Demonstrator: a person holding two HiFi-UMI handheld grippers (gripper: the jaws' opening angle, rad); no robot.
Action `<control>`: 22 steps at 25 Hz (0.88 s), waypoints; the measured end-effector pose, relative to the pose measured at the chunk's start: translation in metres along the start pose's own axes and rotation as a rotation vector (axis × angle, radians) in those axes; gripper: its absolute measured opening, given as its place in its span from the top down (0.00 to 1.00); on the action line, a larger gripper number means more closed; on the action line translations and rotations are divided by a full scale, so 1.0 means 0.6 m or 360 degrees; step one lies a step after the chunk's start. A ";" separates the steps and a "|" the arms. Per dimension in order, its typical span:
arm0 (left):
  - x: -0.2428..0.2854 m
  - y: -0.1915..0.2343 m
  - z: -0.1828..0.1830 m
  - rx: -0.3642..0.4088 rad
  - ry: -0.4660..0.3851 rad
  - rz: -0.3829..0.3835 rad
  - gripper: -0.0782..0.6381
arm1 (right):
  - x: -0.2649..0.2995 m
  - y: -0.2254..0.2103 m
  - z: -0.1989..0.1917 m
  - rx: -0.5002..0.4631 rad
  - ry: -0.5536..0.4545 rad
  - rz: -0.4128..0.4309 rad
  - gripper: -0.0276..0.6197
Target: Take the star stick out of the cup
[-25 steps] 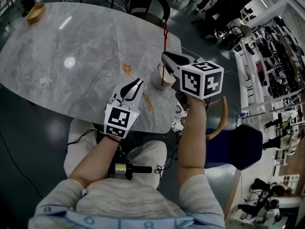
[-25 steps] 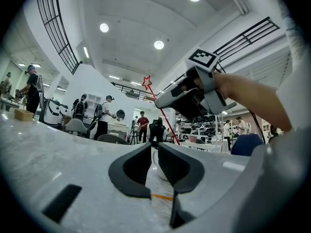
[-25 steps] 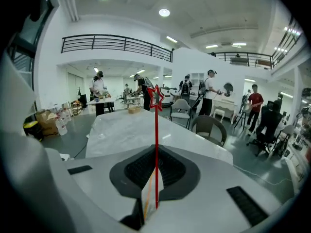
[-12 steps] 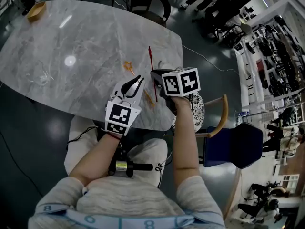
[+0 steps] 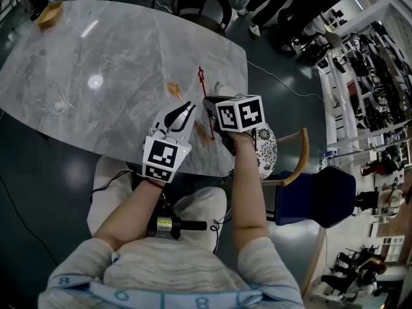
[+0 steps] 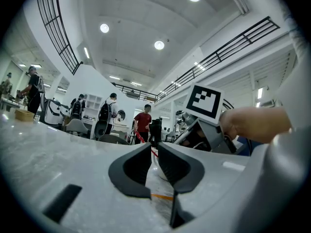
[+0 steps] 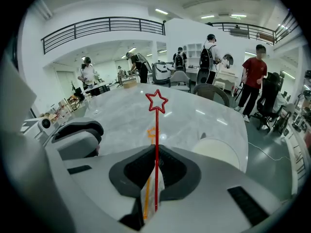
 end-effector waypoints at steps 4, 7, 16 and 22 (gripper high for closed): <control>0.000 0.000 -0.001 -0.0001 -0.0001 0.0000 0.84 | 0.001 -0.001 -0.003 0.0017 -0.0024 -0.0002 0.93; 0.000 0.000 -0.001 -0.0002 -0.0003 0.0001 0.84 | -0.006 0.000 -0.002 0.0036 -0.0080 -0.0004 0.93; -0.001 0.003 0.002 0.0004 -0.0010 0.0007 0.84 | -0.056 0.009 0.009 0.0158 -0.0390 -0.0110 0.93; -0.003 0.002 0.005 0.0005 -0.0015 0.0011 0.84 | -0.084 0.042 0.003 0.0238 -0.0583 -0.0178 0.93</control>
Point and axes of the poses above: the fingertips, and each gripper's own axes: x forward along the fingers, y to its left, z out of its top, the point moved 10 cm from there along -x, backward along the fingers, and after that the axes turned 10 degrees about -x, right-handed, at the moved point
